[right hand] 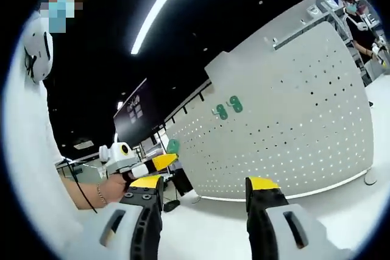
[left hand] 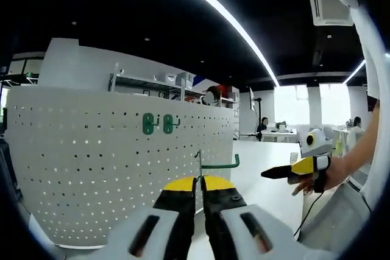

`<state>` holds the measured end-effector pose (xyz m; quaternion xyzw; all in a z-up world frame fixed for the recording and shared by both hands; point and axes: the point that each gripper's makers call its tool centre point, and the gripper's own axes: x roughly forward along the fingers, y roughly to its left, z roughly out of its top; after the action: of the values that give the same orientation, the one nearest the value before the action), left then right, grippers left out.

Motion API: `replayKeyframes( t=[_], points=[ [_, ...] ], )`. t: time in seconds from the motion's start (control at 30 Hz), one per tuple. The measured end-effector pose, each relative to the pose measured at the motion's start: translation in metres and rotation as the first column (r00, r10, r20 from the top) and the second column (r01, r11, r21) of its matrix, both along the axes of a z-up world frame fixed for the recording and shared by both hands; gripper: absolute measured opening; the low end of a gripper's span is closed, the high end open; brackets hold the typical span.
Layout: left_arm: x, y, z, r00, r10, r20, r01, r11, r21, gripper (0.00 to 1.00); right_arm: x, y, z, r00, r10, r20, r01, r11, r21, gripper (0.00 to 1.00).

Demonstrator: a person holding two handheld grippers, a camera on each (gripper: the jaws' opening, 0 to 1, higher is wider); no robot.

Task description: Insert the hook assembly into the mounting plate slot until the hook locks in place.

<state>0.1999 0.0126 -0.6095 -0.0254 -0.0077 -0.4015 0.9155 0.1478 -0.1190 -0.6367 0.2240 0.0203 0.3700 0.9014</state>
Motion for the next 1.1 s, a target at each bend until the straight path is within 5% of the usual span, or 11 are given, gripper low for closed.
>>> replayKeyframes(
  t=[1.1],
  points=[
    [0.001,0.004,0.0,1.0,0.021,0.009,-0.022,1.0,0.011,0.03,0.021,0.073,0.028,0.987,0.152,0.054,-0.154,0.987,0.034,0.46]
  ],
)
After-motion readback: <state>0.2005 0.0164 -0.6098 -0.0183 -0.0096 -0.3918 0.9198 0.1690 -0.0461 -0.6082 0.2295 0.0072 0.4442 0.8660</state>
